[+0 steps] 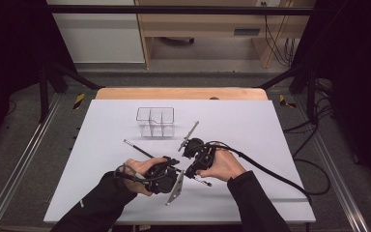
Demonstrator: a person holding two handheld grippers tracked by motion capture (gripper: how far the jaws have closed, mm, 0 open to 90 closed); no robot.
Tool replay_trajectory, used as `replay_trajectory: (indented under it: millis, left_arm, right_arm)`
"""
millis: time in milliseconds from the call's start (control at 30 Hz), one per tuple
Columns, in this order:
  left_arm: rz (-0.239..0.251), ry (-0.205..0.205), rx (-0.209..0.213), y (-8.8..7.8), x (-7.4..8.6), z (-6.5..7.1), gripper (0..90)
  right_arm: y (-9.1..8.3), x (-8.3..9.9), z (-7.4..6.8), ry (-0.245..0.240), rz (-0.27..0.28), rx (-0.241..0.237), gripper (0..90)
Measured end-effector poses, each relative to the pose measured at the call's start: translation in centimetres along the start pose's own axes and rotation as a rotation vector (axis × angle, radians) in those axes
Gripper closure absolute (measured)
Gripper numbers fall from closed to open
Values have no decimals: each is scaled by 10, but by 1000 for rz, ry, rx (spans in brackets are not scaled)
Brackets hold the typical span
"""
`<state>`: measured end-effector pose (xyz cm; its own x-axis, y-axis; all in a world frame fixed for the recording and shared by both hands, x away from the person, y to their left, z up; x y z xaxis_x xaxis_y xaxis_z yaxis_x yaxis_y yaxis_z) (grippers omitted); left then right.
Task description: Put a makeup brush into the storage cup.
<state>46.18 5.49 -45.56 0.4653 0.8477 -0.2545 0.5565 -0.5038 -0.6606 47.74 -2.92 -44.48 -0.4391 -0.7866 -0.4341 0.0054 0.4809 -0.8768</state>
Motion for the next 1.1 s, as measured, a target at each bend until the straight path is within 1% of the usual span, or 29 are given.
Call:
replay_trajectory:
  millis: [67, 167, 233, 367, 433, 467, 533, 600, 633, 767, 867, 1000, 1100]
  left_arm:
    - [-6, 15, 3, 1, 0, 1, 578]
    - [-9, 26, 3, 1, -1, 2, 615]
    - [-8, 33, 8, 1, -1, 3, 640]
    - [-16, 56, 16, 1, -1, 5, 687]
    - [-16, 58, 25, 2, -1, 7, 714]
    - [-22, 69, 27, 2, -1, 7, 727]
    - [-25, 80, 27, 2, -1, 8, 751]
    - [-29, 87, 34, 2, -2, 9, 780]
    - [-29, 83, 37, 2, -2, 10, 794]
    - [-28, 90, 49, 1, -2, 11, 811]
    - [-34, 94, 65, 1, -2, 12, 825]
    - [-38, 109, 71, 0, -3, 13, 829]
    - [-43, 107, 78, 0, -3, 14, 830]
  right_arm:
    - [1, 0, -1, 1, 0, -3, 844]
    - [2, 0, -2, 3, -6, -7, 844]
    - [3, 0, -2, -6, -10, -9, 844]
    - [4, -1, -4, -6, -10, -16, 844]
    - [4, -1, -4, -16, -13, -18, 844]
    - [5, -1, -4, -18, -18, -19, 844]
    - [6, -1, -5, -15, -21, -21, 844]
    - [6, -1, -5, -19, -23, -22, 844]
    - [6, -1, -5, -18, -22, -23, 844]
    - [5, -1, -7, -14, -21, -26, 844]
    - [5, -1, -7, -23, -16, -30, 844]
    - [5, -1, -8, -23, -22, -35, 843]
    - [7, 0, -8, -33, -22, -37, 841]
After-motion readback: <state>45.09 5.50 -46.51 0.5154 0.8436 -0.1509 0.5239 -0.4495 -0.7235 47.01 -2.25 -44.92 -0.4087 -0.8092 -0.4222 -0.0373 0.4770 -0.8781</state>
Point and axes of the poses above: each handheld gripper's, and its own axes: y roughly forward along the jaws, x roughly out of its underside, z roughly to its right, the point moved 8 cm from there along y, roughly forward along the jaws, and after that the axes turned 6 degrees about z, right-handed, at the moved point
